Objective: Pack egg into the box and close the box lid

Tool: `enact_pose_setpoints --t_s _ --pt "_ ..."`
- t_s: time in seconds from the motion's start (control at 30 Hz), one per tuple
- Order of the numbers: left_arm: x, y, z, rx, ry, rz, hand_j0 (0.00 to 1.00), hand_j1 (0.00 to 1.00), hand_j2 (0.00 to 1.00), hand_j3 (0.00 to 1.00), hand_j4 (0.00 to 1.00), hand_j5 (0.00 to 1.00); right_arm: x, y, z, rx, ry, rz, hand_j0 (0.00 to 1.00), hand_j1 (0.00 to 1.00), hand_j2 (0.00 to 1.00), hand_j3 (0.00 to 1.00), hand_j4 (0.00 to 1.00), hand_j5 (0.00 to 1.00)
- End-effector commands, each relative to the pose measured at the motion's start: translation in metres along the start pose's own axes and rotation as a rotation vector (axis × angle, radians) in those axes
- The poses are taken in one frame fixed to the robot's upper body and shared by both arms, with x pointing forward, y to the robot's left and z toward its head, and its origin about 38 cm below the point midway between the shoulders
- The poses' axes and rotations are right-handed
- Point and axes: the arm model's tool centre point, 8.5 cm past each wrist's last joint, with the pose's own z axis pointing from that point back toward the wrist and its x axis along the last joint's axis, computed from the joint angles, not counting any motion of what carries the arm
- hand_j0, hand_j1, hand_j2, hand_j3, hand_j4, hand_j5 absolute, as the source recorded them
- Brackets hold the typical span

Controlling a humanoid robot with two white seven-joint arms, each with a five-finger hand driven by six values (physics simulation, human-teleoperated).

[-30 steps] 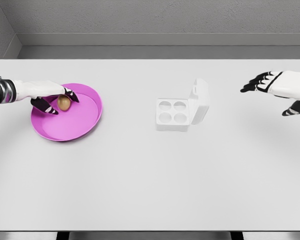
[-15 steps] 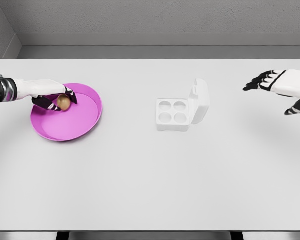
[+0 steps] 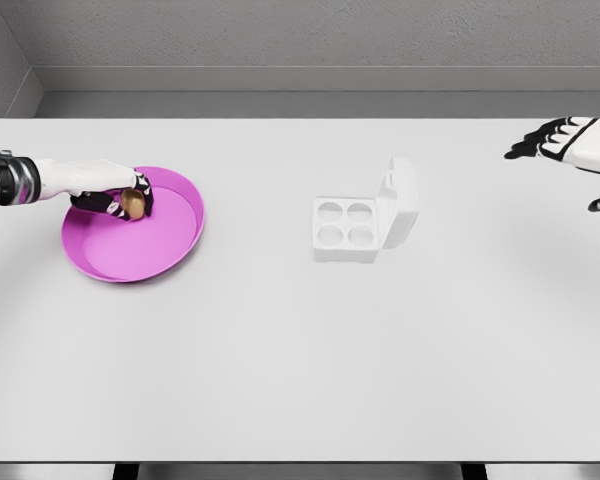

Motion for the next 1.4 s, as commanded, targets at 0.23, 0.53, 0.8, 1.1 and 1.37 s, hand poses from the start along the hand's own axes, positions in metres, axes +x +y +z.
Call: enact_pose_setpoints --t_s 0.23,0.53,0.8,1.1,1.37 --pt "0.020 0.014 -0.005 0.024 -0.057 -0.048 0.35 0.35 0.35 0.35 0.35 0.35 0.001 0.019 0.001 0.048 0.001 -0.026 1.00 1.00 1.00 1.00 1.00 1.00" --pt "0.067 0.048 -0.004 0.108 -0.192 -0.129 0.35 0.35 0.35 0.35 0.35 0.35 0.002 0.019 -0.002 0.037 -0.004 -0.030 1.00 1.00 1.00 1.00 1.00 1.00" --pt "0.107 0.062 -0.025 0.137 -0.297 -0.163 0.35 0.35 0.35 0.35 0.35 0.35 0.002 0.019 -0.002 0.043 -0.005 -0.025 1.00 1.00 1.00 1.00 1.00 1.00" --pt "0.154 0.074 -0.060 0.161 -0.407 -0.172 0.35 0.35 0.35 0.35 0.35 0.35 0.005 0.022 -0.005 0.057 -0.012 -0.018 1.00 1.00 1.00 1.00 1.00 1.00" --pt "0.218 0.092 -0.094 0.171 -0.534 -0.211 0.35 0.35 0.35 0.35 0.35 0.35 0.005 0.021 -0.005 0.056 -0.012 -0.017 1.00 1.00 1.00 1.00 1.00 1.00"
